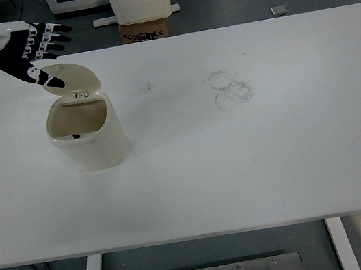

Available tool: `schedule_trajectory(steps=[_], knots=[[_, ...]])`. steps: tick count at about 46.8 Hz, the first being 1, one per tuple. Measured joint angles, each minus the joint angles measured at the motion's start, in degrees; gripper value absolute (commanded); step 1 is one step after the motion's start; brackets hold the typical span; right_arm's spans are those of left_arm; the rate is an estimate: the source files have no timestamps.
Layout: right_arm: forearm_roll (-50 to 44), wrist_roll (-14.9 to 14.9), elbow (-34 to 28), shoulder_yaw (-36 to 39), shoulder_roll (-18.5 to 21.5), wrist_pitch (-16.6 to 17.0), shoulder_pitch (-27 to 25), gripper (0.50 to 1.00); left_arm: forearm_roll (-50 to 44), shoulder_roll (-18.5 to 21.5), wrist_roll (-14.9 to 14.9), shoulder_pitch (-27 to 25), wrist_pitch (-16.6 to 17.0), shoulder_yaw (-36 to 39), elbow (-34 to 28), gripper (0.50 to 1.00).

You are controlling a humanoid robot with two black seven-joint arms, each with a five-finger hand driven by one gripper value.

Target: Close trash bin

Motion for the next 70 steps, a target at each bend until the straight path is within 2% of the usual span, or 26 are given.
schedule_trajectory(steps=[15, 34, 47, 55, 70], knots=[[0.00, 0.00, 0.00, 0.00, 0.00, 0.00, 0.00, 0.991, 0.00, 0.59, 0.08, 1.03, 0.00, 0.05, -2.91, 1.000], [0.00, 0.00, 0.00, -0.01, 0.00, 0.00, 0.02, 0.991, 0.12, 3.90, 0.08, 3.44, 0.00, 1.59, -6.68, 1.000], [0.00, 0.00, 0.00, 0.00, 0.00, 0.00, 0.01, 0.991, 0.62, 3.10, 0.16, 3.71, 0.00, 2.44, -7.56, 1.000], [0.00, 0.00, 0.00, -0.01, 0.00, 0.00, 0.01, 0.991, 1.78, 1.20, 0.18, 3.87, 0.00, 4.66, -7.55, 1.000], [0.00, 0.00, 0.00, 0.00, 0.00, 0.00, 0.00, 0.991, 1.93, 0.95, 0.17, 4.26, 0.00, 6.91, -7.88, 1.000]])
